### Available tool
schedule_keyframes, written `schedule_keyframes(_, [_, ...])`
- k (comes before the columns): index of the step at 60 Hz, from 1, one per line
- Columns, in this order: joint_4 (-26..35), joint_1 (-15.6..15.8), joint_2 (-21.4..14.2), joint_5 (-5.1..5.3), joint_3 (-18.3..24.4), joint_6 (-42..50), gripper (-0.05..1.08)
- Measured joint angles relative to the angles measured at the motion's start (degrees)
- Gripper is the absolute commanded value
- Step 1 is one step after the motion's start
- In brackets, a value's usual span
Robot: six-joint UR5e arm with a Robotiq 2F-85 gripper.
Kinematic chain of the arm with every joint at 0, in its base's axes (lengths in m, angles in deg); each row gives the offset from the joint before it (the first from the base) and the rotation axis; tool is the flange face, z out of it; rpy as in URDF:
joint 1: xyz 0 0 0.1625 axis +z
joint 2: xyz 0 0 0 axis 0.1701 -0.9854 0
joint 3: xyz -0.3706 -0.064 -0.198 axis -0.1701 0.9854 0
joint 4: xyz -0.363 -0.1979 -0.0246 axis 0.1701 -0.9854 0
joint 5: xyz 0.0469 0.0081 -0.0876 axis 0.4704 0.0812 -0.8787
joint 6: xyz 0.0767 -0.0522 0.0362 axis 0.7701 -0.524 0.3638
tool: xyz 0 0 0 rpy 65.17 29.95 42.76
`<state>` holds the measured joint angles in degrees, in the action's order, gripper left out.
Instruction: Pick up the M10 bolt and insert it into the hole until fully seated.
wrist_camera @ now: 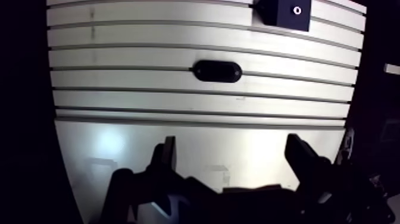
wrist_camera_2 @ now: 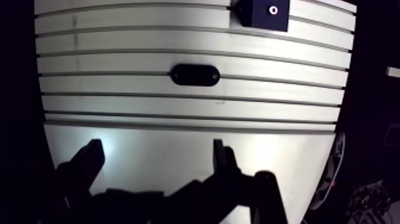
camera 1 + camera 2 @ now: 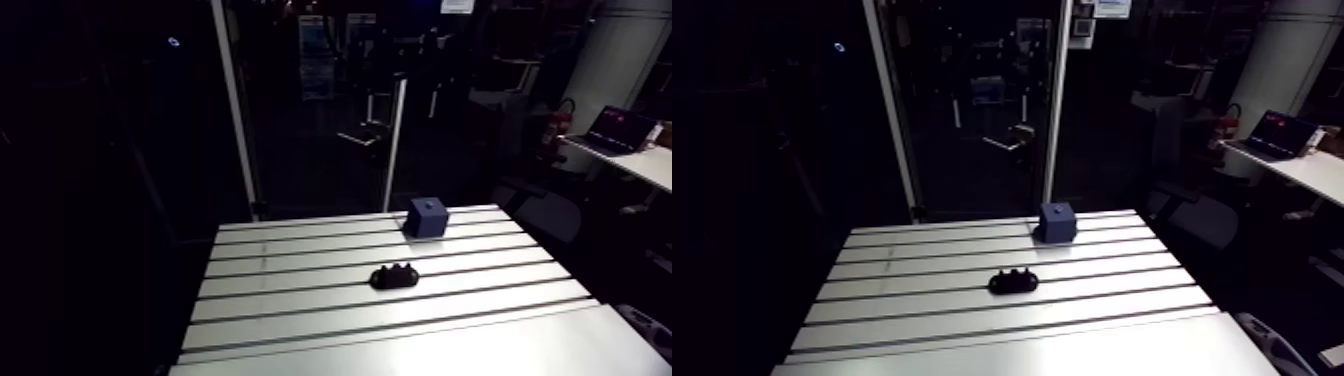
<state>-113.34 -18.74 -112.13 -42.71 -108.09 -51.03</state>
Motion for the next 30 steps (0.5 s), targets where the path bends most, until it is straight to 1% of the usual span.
schedule_keyframes(30, [0.0,0.1,-0.1,0.31,-0.8,0.0,0.01])
